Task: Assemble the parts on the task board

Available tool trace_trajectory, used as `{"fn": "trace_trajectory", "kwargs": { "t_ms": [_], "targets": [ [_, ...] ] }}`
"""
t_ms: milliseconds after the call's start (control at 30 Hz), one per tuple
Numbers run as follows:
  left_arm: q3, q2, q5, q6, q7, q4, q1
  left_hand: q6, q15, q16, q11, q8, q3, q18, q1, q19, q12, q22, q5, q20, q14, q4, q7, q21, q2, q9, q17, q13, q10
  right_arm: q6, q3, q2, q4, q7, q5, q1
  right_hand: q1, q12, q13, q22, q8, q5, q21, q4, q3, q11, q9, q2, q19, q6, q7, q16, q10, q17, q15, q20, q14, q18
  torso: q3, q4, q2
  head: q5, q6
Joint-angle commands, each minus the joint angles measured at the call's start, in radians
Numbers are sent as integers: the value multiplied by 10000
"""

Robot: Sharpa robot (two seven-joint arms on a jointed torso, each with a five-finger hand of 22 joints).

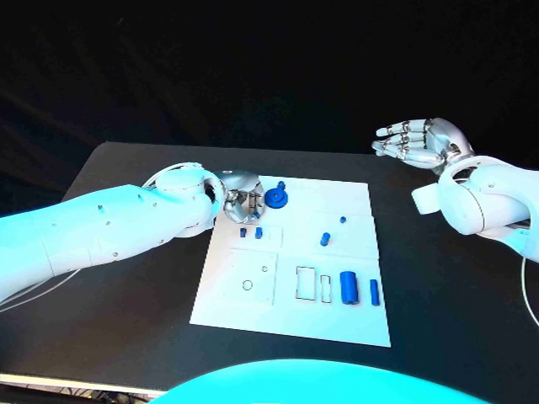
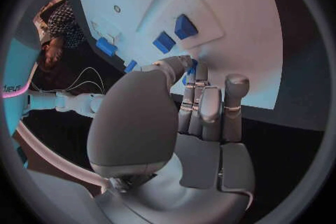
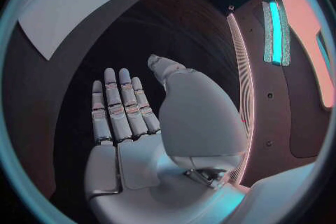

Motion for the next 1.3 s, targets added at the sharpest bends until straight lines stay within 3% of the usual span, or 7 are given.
{"fn": "trace_trajectory", "kwargs": {
  "t_ms": [33, 133, 333, 500, 1133, 1300],
  "targets": [
    [-39, -28, 12, 265, -59, -11, -38, 78, -22, 18, 3, 27, -21, -167, -56, -14, -55, -14, -65, -3, -10, -49, 17, -38, 41, 20, -16, 3, 70, 137, 2, -6, 23, 90, -94, -4, 1, -17, -8, -8, -23, -4, 19, -61, 0, -17, -9, 76, 71, 58, 676, -34, 27, -9, 2, -16, 62, 42, -5, 0, -3, 7, 4],
    [-40, -57, 13, 133, -28, 19, -38, 74, -23, -11, 4, 10, -32, -143, -66, -95, -80, -122, -74, -5, -50, -55, 16, -99, 28, 21, -107, 1, 74, 127, 2, -13, 30, 103, -95, -4, 1, -17, -8, -8, -23, -4, 19, -61, 0, -17, -9, 76, 71, 58, 676, -34, 27, -9, 2, -16, 62, 42, -7, 2, 0, -2, 14],
    [-40, -80, 29, -113, -2, 42, -38, -328, 94, -206, 149, -444, -64, -32, -203, -573, -535, -698, -68, 40, -370, -55, 150, -484, -136, -85, -606, -78, -80, 132, 2, -10, 40, 103, -52, -4, 0, -17, -8, -13, -22, -4, 19, -62, 1, -17, -10, 75, 67, 59, 676, -34, 27, -12, 2, -16, 64, 42, -10, 3, -2, -5, 23],
    [-40, -91, 56, -236, -40, 27, -38, -753, 111, -294, 146, -869, -68, 23, -320, -765, -848, -946, -62, 60, -556, 9, 178, -682, -215, -202, -887, -106, -1, 141, 2, -9, 28, 88, -9, -4, 0, -17, -8, -13, -22, -4, 19, -62, 1, -17, -10, 75, 67, 59, 676, -34, 27, -12, 2, -16, 64, 42, -16, 8, -2, -9, 17],
    [-40, -153, 82, -119, -233, -16, -38, -1229, 118, -323, 156, -1282, -182, 42, -420, -820, -1188, -1086, -54, 63, -634, 73, 89, -814, -290, -325, -1024, -113, 73, 190, 2, -27, -5, -38, -116, -4, 12, -10, -6, 11, -12, -2, 33, -85, 15, -28, -13, 78, 169, 80, 666, -45, 49, -33, 0, -16, 61, 45, -8, -4, -2, 5, 29],
    [-41, -260, 76, -18, -308, -94, -38, -1330, 126, -323, 171, -1366, -201, 42, -390, -816, -1279, -1100, -44, 66, -642, 56, 51, -831, -284, -355, -1042, -116, 41, 569, 2, -36, -62, -345, -613, -4, 83, -68, -20, 154, -6, -3, 175, -205, 41, -59, -29, 11, 714, 120, 617, 25, 32, -47, -52, -26, 226, 92, -6, -1, -3, -5, 49]
  ]
}}
